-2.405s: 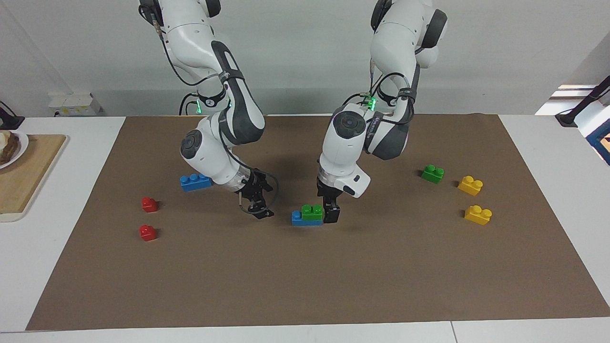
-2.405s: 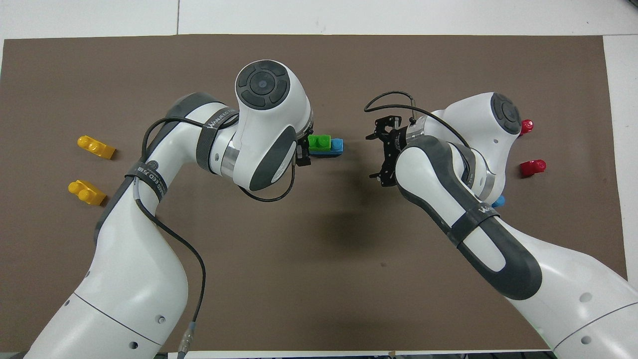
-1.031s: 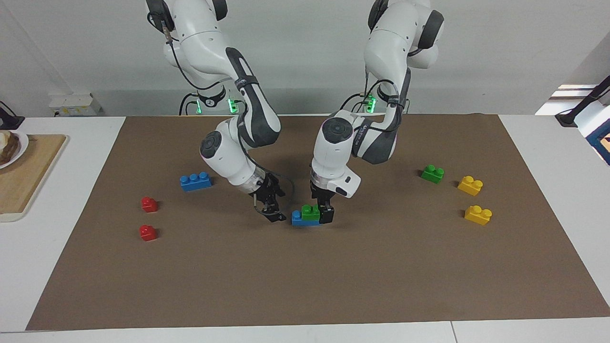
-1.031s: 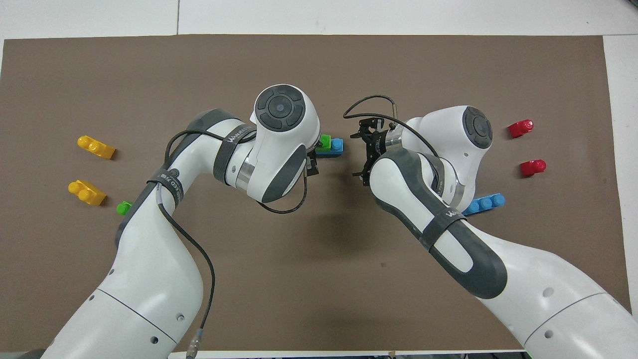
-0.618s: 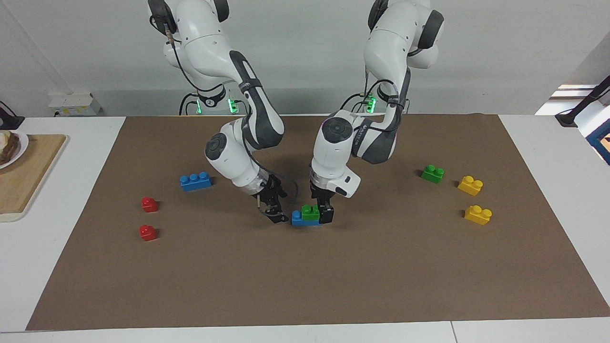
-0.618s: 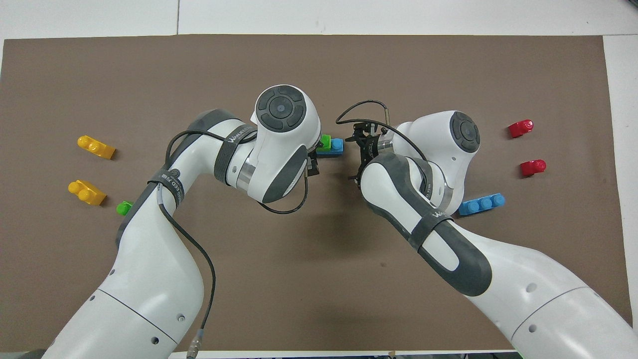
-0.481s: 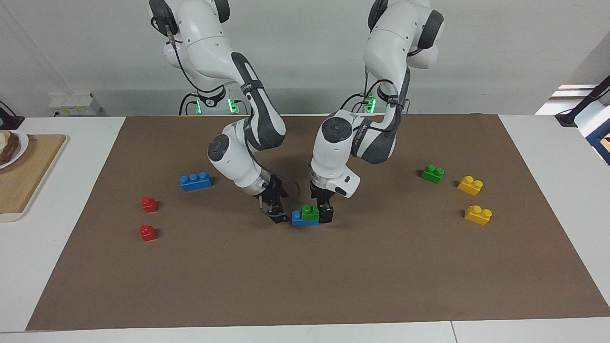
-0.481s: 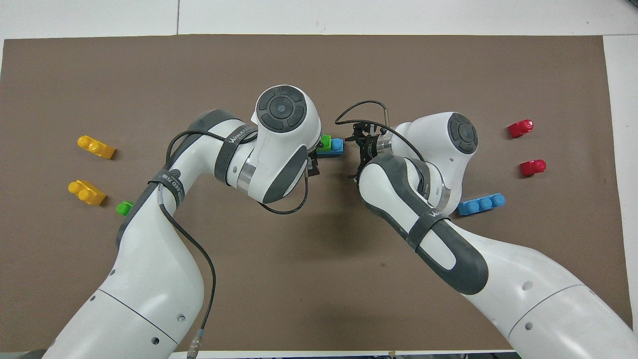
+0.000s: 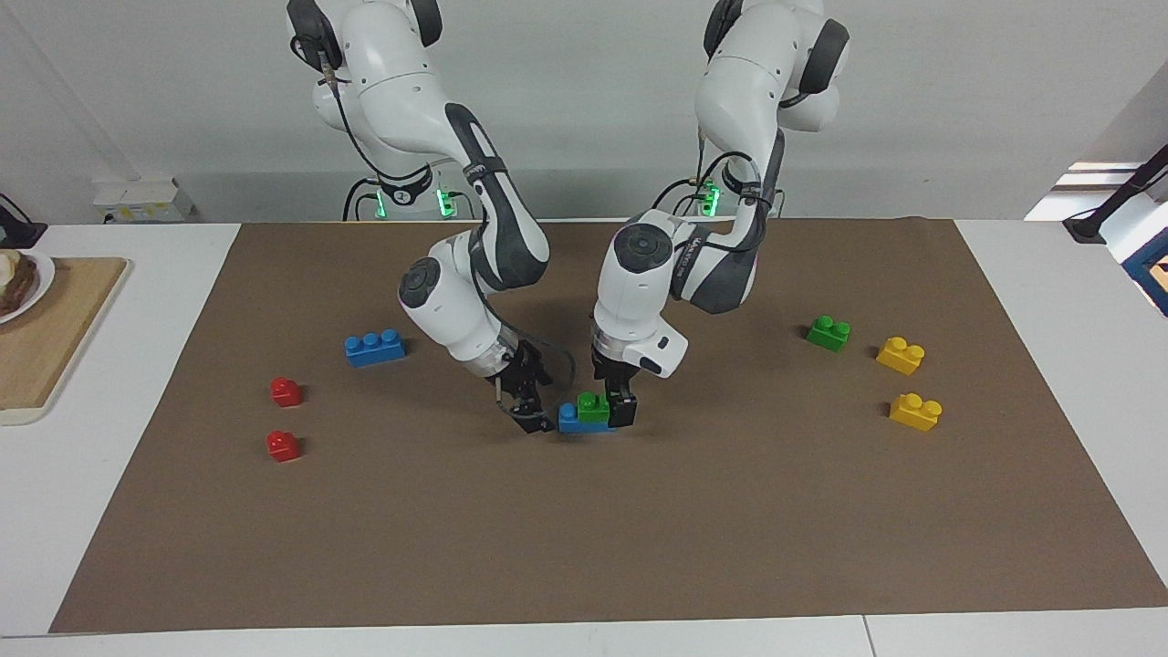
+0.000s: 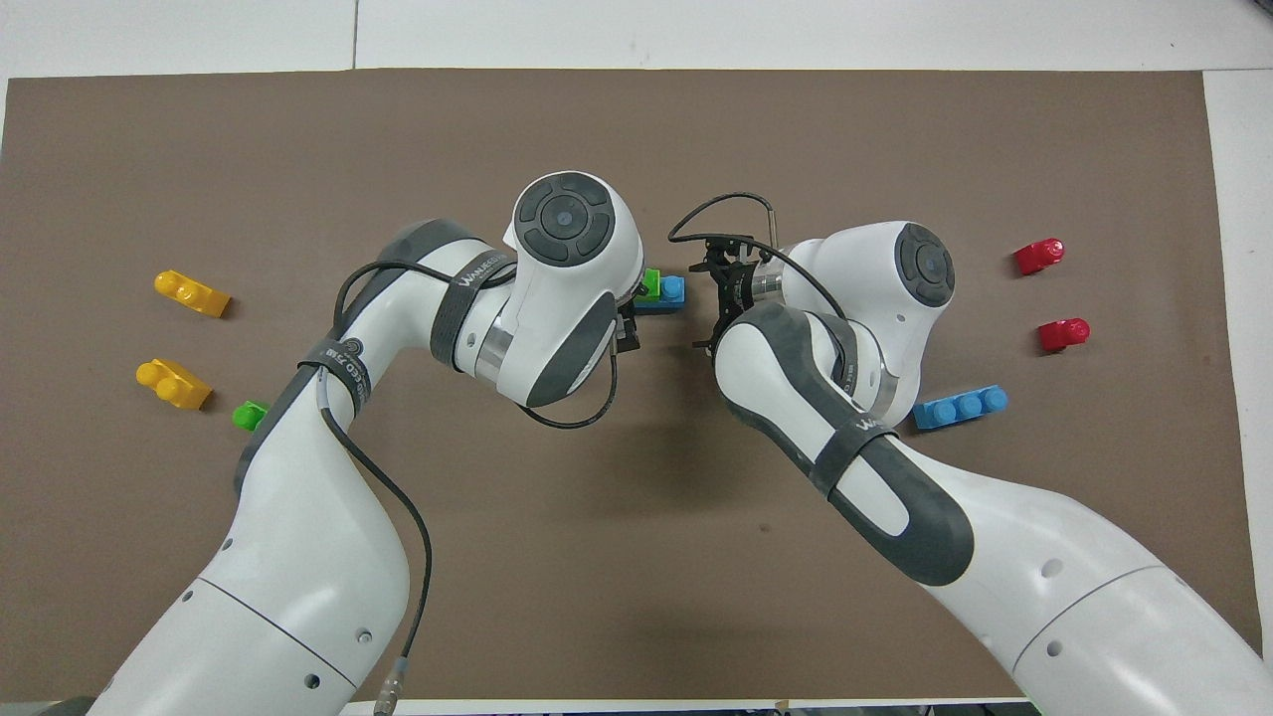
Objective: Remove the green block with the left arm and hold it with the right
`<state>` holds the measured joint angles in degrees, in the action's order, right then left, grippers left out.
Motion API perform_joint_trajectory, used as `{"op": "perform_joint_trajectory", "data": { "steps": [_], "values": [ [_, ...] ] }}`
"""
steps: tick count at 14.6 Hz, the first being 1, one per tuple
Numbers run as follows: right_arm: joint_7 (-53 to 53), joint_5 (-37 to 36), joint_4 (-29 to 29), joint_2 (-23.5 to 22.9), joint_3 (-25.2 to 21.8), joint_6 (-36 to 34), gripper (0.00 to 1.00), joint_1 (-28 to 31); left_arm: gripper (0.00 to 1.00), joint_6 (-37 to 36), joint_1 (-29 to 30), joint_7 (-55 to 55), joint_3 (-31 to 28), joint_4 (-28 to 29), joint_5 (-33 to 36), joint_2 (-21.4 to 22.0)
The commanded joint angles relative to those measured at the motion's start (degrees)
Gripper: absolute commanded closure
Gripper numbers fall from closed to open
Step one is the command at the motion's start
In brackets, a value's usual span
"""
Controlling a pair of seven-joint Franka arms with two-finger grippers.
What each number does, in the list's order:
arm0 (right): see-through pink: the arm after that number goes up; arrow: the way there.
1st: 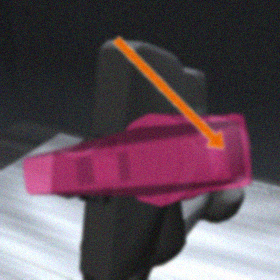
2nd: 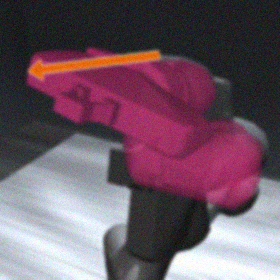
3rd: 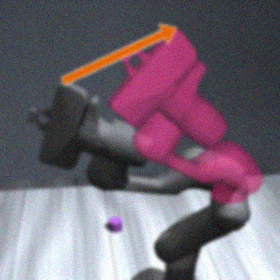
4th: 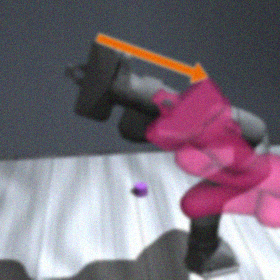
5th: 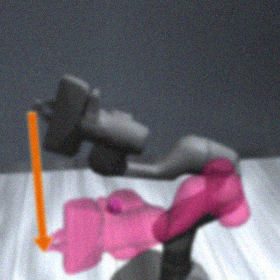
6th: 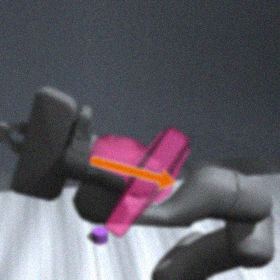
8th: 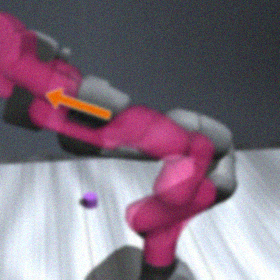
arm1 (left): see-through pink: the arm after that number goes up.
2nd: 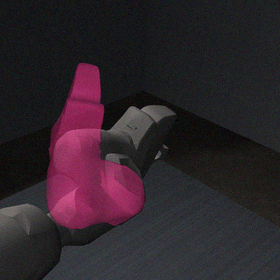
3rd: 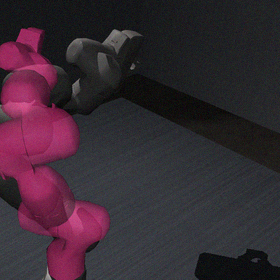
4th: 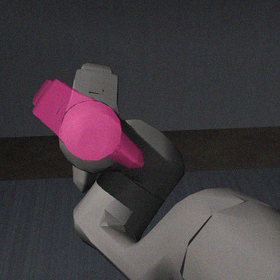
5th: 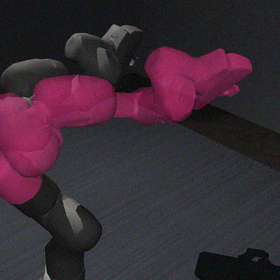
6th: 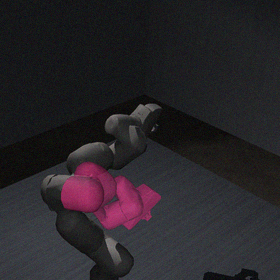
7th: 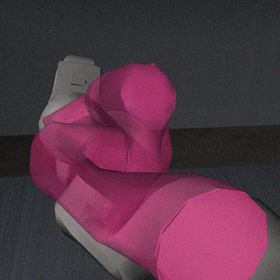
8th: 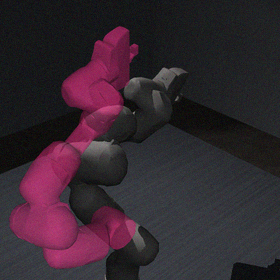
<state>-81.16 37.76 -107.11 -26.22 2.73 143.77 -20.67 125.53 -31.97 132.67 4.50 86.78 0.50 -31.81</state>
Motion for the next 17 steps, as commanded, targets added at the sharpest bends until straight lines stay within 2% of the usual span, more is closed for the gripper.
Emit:
{"op": "perform_joint_trajectory", "data": {
  "steps": [1, 17],
  "values": [
    [0.21, 1.96, 2.78, -2.25, 0.08, 0.72, 0.03, -0.07, 0.00, 1.38, -1.07, 1.28, -0.89, 1.90, 0.99, 1.13],
    [0.04, 1.96, 6.38, -5.15, 0.08, 2.04, 0.03, -1.12, 0.00, 2.79, -1.07, 2.15, -0.89, 2.78, 0.99, 1.31]
  ]
}}
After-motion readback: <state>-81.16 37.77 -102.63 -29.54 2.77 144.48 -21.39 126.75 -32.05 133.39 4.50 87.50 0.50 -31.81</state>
